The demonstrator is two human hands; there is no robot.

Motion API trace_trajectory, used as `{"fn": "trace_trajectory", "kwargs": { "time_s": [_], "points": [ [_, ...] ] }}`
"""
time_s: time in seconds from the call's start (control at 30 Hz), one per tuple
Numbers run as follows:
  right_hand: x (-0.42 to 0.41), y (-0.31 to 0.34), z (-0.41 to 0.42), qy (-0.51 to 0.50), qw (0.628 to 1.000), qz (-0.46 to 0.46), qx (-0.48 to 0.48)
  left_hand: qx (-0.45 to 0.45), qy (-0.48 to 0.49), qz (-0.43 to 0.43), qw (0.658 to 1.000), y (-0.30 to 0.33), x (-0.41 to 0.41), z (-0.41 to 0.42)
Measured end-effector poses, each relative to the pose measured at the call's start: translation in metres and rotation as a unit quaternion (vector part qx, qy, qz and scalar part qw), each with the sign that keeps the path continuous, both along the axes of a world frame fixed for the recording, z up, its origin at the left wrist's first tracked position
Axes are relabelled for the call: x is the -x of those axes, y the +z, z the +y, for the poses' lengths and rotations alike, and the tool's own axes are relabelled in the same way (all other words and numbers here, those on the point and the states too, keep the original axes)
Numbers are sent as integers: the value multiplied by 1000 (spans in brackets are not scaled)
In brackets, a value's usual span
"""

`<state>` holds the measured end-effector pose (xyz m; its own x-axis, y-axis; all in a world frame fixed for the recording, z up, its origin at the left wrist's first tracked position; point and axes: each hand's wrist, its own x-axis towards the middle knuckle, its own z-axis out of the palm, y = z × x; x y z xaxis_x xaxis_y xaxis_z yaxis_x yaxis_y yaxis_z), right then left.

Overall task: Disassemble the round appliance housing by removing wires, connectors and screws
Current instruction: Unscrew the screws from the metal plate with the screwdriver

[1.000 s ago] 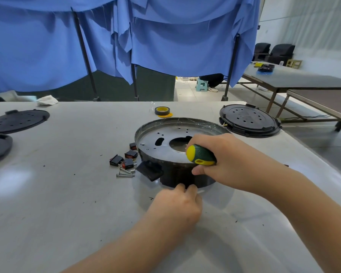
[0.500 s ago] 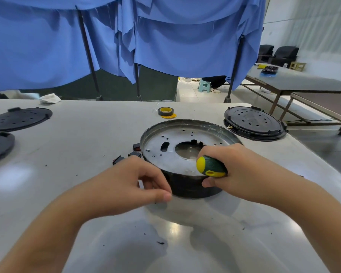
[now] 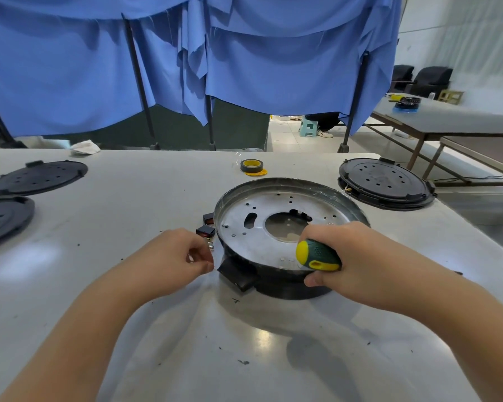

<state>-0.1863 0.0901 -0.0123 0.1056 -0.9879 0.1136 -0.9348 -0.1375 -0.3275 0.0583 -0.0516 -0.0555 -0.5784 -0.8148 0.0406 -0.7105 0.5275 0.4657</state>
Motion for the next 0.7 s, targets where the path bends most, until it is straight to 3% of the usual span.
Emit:
{"fn": "trace_trajectory", "kwargs": {
  "time_s": [0.17,0.43,0.6,0.7],
  "points": [
    [-2,1,0,-3,1000,10,-2,39,11,-40,998,-12,2,-7],
    [-20,5,6,21,998,56,-9,49,16,-25,998,-19,4,-11],
    [-36,5,10,43,997,66,-5,72,23,5,997,-16,4,-9],
    [-45,5,8,43,996,76,5,74,43,71,994,-14,7,-6]
  ]
}}
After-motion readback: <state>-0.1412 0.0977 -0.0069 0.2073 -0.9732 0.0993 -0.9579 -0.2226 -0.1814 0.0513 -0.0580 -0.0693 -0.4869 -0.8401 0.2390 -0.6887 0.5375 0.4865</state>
